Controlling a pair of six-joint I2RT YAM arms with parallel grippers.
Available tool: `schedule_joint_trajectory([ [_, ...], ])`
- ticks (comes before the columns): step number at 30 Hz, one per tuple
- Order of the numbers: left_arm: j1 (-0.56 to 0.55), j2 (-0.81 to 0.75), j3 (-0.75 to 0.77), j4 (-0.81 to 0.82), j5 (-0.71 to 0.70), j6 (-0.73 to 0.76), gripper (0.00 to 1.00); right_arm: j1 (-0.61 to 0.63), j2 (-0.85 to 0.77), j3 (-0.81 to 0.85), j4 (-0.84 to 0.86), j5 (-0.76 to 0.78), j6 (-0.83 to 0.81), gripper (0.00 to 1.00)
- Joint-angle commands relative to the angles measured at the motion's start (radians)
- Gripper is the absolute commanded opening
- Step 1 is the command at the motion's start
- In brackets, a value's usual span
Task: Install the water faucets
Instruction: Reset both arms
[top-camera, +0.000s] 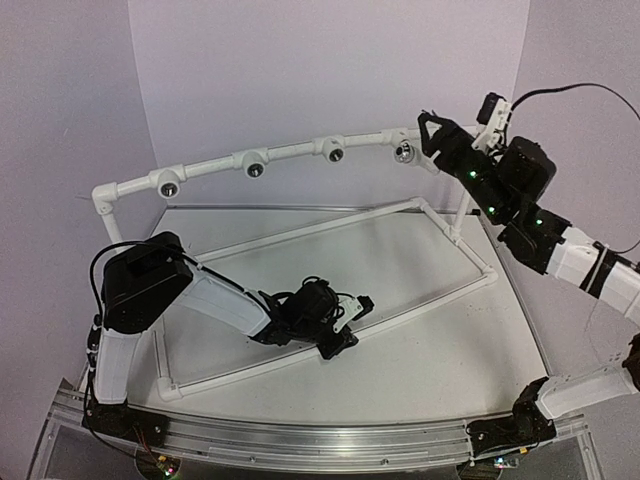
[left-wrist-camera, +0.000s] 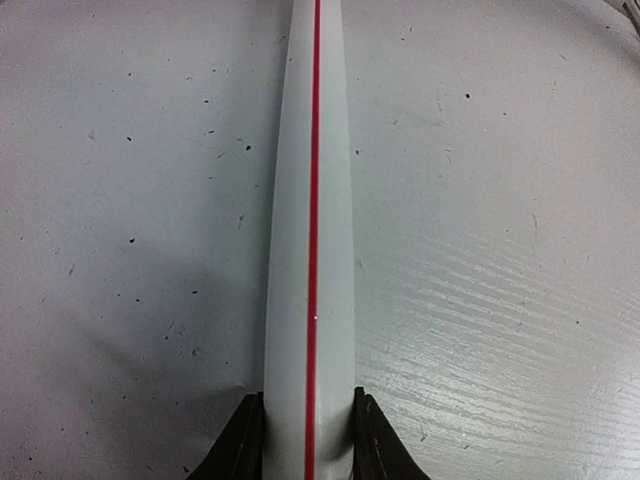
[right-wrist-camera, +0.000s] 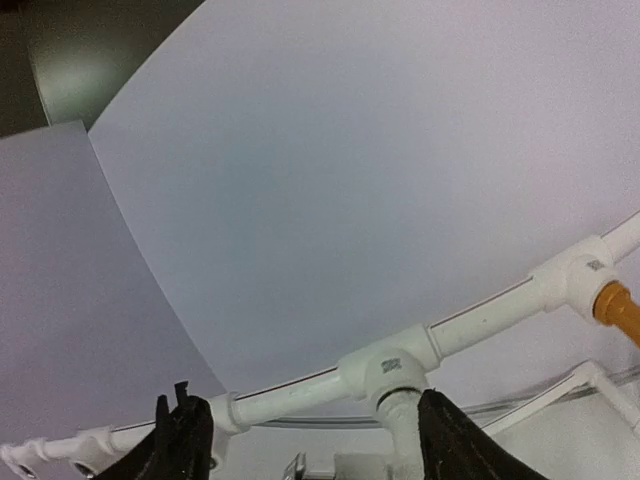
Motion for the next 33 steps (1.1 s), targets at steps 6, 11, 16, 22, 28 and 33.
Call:
schedule_joint_trajectory([
  [6, 0.01, 0.127, -0.077, -0.294, -0.024, -0.043, 0.01, -0.003, -0.153, 0.021, -0.536, 0.203, -0.348, 0.98],
  [11, 0.009, -0.015, -0.16, -0.238, -0.034, -0.106, 0.41, -0.003, -0.232, 0.05, -0.76, 0.309, -0.372, 0.98],
  [16, 0.006, -0.299, -0.191, -0.242, 0.002, -0.209, 0.86, -0.003, -0.287, 0.048, -0.847, 0.23, -0.274, 0.98],
  [22, 0.004, -0.684, -0.153, -0.309, 0.025, -0.312, 0.98, -0.003, -0.251, 0.166, -1.016, 0.198, -0.215, 0.98],
  [28, 0.006, -0.954, -0.008, -0.392, -0.009, -0.345, 1.0, -0.003, -0.251, 0.284, -1.066, 0.16, -0.23, 0.98],
  [33, 0.005, -1.045, 0.126, -0.434, -0.112, -0.349, 1.0, -0.003, -0.262, 0.361, -1.03, 0.146, -0.253, 0.98],
])
